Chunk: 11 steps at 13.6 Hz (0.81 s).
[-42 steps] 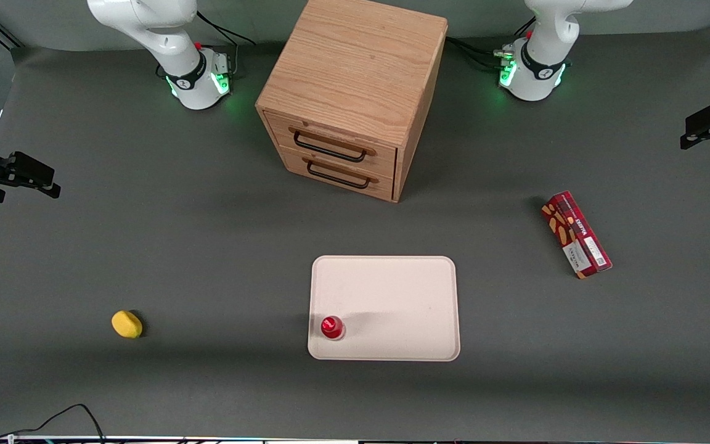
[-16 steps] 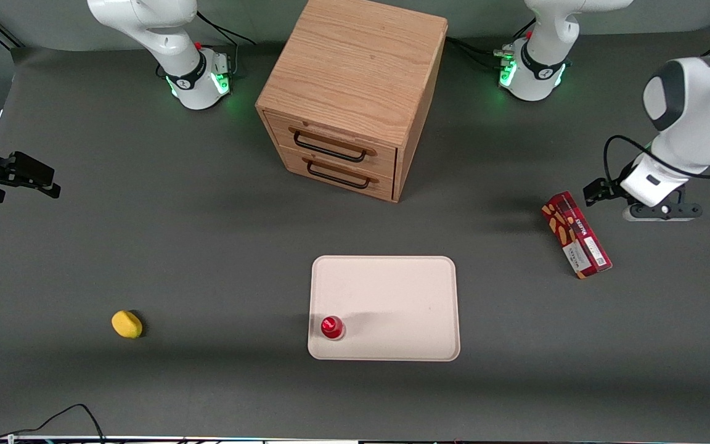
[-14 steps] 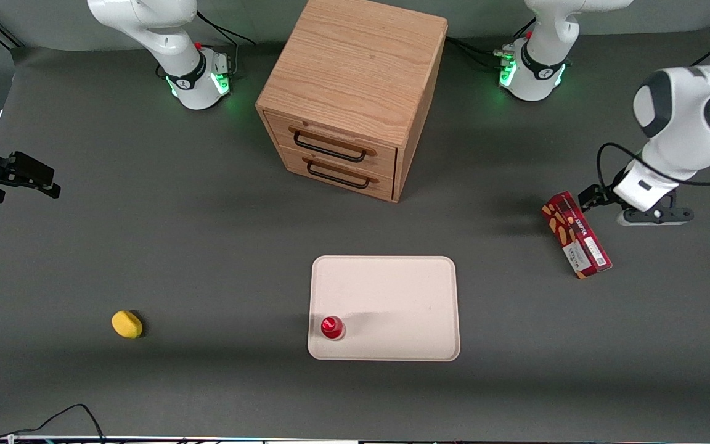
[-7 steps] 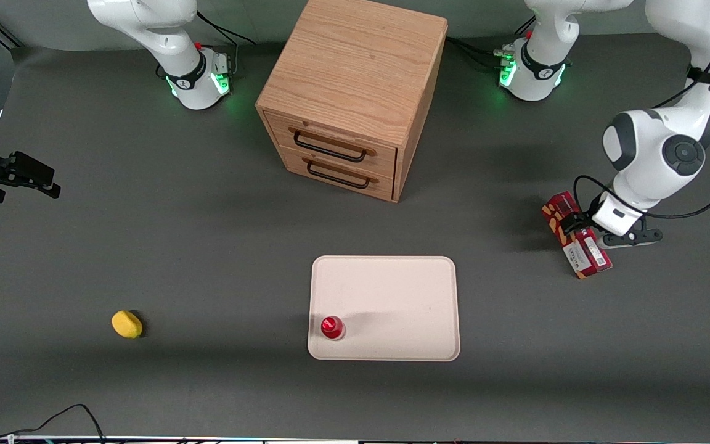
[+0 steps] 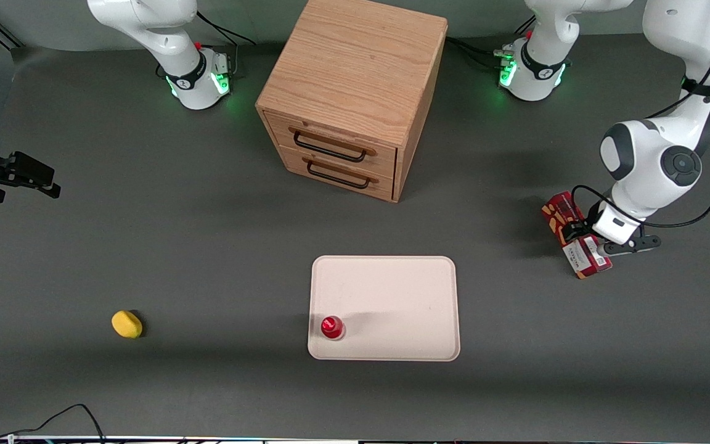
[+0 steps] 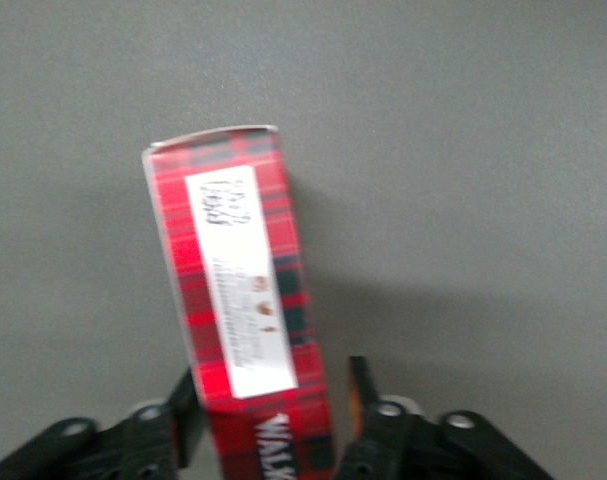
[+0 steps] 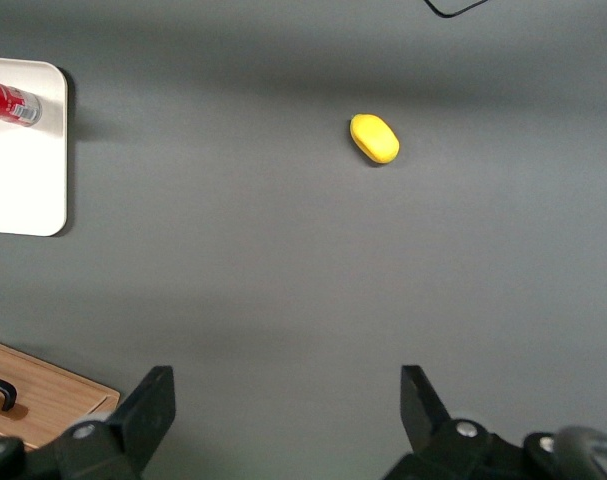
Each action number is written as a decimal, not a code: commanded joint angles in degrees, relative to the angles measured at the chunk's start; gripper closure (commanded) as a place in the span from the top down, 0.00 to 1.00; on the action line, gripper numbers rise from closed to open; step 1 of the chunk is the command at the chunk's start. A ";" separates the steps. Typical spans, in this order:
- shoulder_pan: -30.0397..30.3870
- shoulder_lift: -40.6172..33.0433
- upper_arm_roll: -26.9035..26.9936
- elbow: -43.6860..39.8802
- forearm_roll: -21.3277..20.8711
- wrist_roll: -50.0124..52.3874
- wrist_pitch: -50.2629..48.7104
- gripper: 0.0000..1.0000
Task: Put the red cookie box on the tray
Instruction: 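Close the left gripper on the end of the cookie box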
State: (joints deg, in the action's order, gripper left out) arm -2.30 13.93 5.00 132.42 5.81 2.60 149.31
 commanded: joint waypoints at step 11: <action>0.19 -5.12 -0.16 -7.08 0.78 1.87 -16.46 0.00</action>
State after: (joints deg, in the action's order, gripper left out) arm -1.46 13.69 4.84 127.36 6.27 2.79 140.91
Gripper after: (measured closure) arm 0.630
